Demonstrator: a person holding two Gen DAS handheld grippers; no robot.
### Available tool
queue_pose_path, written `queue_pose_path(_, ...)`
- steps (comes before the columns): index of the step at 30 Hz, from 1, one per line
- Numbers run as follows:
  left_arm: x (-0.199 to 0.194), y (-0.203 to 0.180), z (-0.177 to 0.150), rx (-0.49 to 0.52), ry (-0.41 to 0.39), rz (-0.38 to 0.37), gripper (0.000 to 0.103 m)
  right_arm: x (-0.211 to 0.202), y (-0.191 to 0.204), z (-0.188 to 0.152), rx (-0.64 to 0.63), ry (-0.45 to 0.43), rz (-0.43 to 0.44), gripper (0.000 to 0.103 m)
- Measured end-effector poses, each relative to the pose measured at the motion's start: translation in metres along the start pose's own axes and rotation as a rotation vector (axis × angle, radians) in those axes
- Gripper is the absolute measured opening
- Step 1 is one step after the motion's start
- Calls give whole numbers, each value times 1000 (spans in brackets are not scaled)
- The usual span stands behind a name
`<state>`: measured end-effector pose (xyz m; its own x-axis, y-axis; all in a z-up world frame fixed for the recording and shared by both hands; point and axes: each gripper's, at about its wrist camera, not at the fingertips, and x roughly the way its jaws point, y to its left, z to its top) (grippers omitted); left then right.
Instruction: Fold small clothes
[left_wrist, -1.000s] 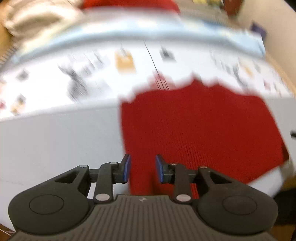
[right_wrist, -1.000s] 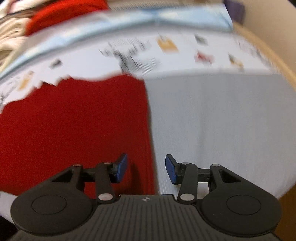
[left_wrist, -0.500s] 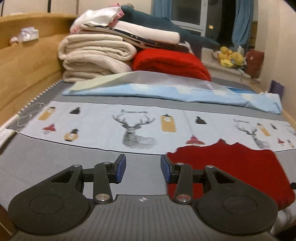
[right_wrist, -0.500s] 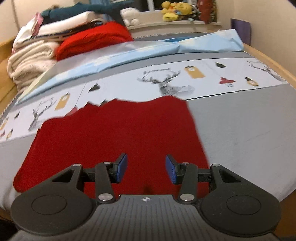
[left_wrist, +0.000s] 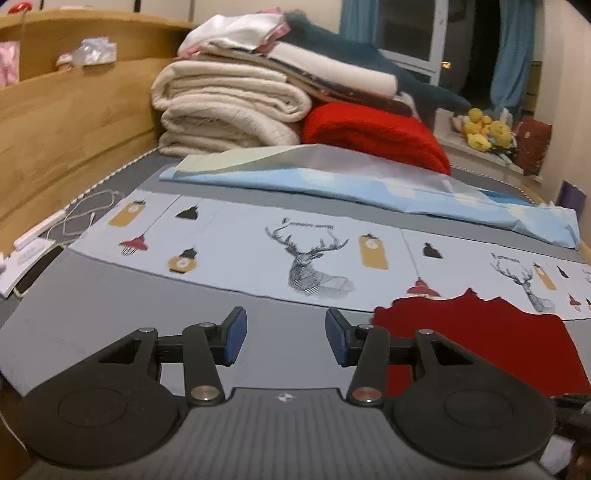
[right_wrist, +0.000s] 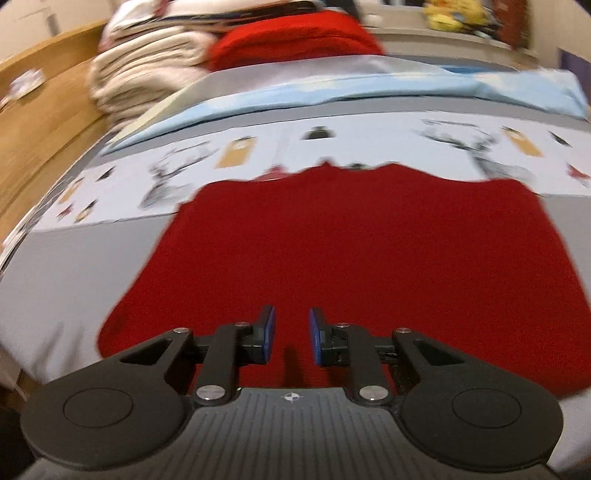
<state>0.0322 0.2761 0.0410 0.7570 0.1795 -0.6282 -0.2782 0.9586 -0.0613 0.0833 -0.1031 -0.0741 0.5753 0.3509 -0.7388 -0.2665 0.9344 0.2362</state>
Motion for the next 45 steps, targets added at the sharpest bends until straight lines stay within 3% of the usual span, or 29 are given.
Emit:
queue_pose_path(12, 11, 14, 2, -2, 36, 19, 57, 25, 97, -15, -279, -63, 168, 44)
queue_pose_path(16, 13, 19, 3, -17, 41, 21, 57, 38, 121, -22, -361, -44, 216, 56)
queue_pose_path(21, 15, 23, 3, -26, 48, 26, 57, 67, 143, -37, -451, 77, 208, 67)
queue_pose_path(27, 15, 25, 2, -31, 51, 27, 57, 82, 165, -56, -642, 86, 141, 78)
queue_pose_path(28, 15, 25, 3, -32, 52, 27, 57, 81, 167, -60, -675, 75, 131, 78)
queue_pose_path(30, 16, 26, 3, -32, 52, 26, 57, 81, 167, -59, -675, 71, 128, 66)
queue_pose_path(31, 16, 25, 3, -32, 52, 26, 57, 81, 166, -56, -664, 64, 110, 50)
queue_pose_path(38, 16, 21, 3, -25, 46, 29, 57, 75, 153, -44, -609, 52, 111, 18)
queue_pose_path(45, 16, 11, 7, -70, 42, 22, 57, 34, 115, -8, -309, -79, 189, 15)
